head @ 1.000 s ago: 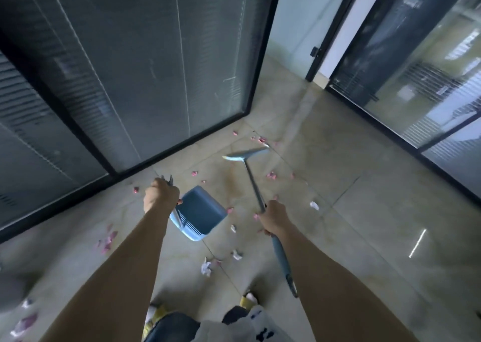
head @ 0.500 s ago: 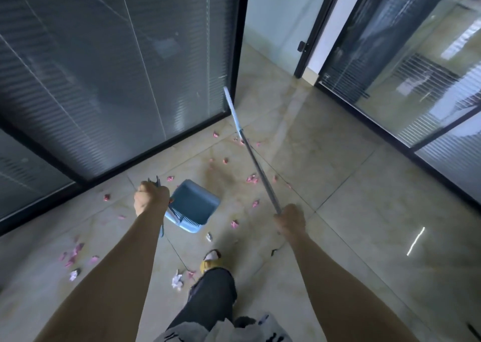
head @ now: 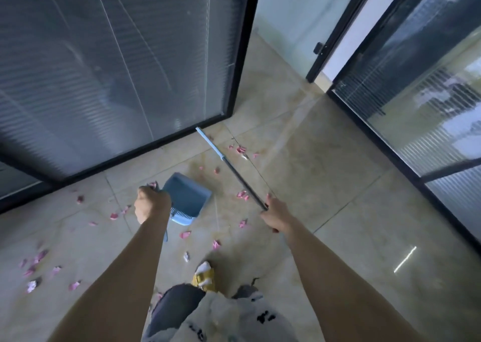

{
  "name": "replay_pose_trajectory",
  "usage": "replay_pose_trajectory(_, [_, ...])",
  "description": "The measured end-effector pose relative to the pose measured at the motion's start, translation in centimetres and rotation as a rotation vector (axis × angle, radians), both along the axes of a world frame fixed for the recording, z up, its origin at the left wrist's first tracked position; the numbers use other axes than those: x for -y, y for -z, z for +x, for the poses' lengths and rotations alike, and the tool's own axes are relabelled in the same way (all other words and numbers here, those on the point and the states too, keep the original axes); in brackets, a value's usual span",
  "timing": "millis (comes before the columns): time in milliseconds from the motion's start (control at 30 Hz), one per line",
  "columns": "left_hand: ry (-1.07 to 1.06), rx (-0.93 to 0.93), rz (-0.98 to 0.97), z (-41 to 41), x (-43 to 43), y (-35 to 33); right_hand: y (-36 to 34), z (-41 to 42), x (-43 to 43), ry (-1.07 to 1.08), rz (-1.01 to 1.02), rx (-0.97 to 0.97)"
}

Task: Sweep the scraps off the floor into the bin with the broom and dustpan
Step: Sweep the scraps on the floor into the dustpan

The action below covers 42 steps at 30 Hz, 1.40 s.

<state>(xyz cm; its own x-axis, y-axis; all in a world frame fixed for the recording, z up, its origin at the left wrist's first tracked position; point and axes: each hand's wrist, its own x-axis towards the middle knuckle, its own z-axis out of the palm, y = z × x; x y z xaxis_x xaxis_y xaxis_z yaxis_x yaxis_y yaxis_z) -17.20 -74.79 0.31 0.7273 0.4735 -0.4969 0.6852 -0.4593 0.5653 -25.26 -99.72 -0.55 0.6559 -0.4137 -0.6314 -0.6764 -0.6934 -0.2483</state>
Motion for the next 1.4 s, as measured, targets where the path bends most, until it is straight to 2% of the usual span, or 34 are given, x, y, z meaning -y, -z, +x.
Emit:
replay_pose_trajectory(133, [-0.046,-0.031,0.011,2.3,1.6,0.2,0.6,4.1,1.3,-0.055,0.024,0.01])
replay_pose_trajectory(267, [-0.087,-0.045,0.014,4.1,3.8,0.7,1.3,9.2,3.1,-0.163,-0.058,-0.005])
replay_pose_trajectory(567, [-0.304,0.039,0.046,5.8,10.9,2.9,5.1,20.1,11.2,-0.371,-0.102,-0.025])
replay_pose_trajectory(900, [-0.362,0.025,0.207,5.6,14.9,4.5,9.7,29.2,16.6,-0.527,-0.124,-0.029])
replay_pose_trajectory(1133, [-0.366,0.008,0.186,3.5,16.9,3.8,10.6,26.6,18.9,-0.537,-0.125,-0.121])
replay_pose_trajectory(1267, [-0.367,0.003,0.217,1.2,17.7,3.1,8.9,20.8,20.5,-0.527,-0.162,-0.158])
replay_pose_trajectory(1400, [-0.387,0.038,0.192,-2.3,18.5,2.2,7.3,12.9,21.5,-0.442,-0.082,-0.216])
